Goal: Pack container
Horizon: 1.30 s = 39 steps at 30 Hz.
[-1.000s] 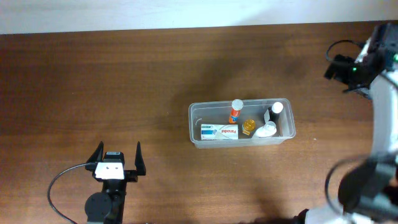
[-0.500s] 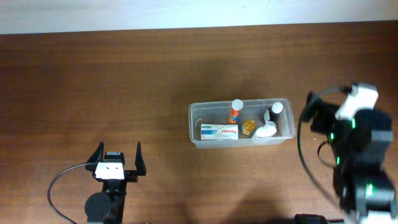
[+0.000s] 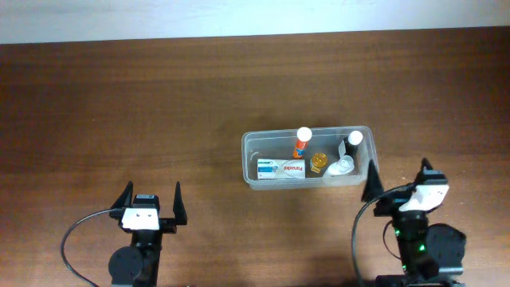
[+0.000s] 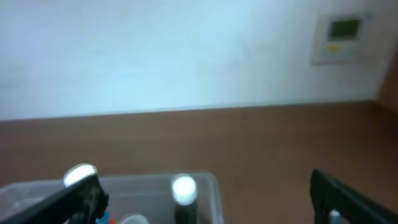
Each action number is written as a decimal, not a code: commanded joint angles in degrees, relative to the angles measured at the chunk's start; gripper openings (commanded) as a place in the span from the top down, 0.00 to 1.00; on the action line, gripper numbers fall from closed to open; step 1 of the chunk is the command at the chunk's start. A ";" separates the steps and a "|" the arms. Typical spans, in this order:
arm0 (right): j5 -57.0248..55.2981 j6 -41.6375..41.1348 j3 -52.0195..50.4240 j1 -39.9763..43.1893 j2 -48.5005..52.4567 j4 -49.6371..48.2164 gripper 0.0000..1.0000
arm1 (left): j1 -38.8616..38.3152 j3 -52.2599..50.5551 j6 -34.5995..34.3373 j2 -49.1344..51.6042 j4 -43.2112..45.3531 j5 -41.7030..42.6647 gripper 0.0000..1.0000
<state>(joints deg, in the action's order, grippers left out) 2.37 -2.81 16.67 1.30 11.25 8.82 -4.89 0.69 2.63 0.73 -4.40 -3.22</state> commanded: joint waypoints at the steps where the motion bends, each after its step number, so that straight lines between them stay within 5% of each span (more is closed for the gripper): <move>1: 5.27 5.11 -4.79 -2.45 -3.91 -3.69 0.02 | 0.28 -0.15 0.92 -0.44 -0.20 0.46 0.01; 16: 5.60 5.79 -14.25 -3.21 -11.06 -4.35 0.02 | 0.28 -0.15 0.92 -0.44 -0.20 0.46 0.01; 39: 5.60 5.77 -14.69 -3.17 -11.06 -1.33 0.02 | 0.28 -0.15 0.92 -0.44 -0.17 0.46 0.01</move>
<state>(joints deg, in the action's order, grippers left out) 7.22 3.07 2.55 -1.32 0.80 7.62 -4.89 0.69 2.63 0.73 -4.40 -3.22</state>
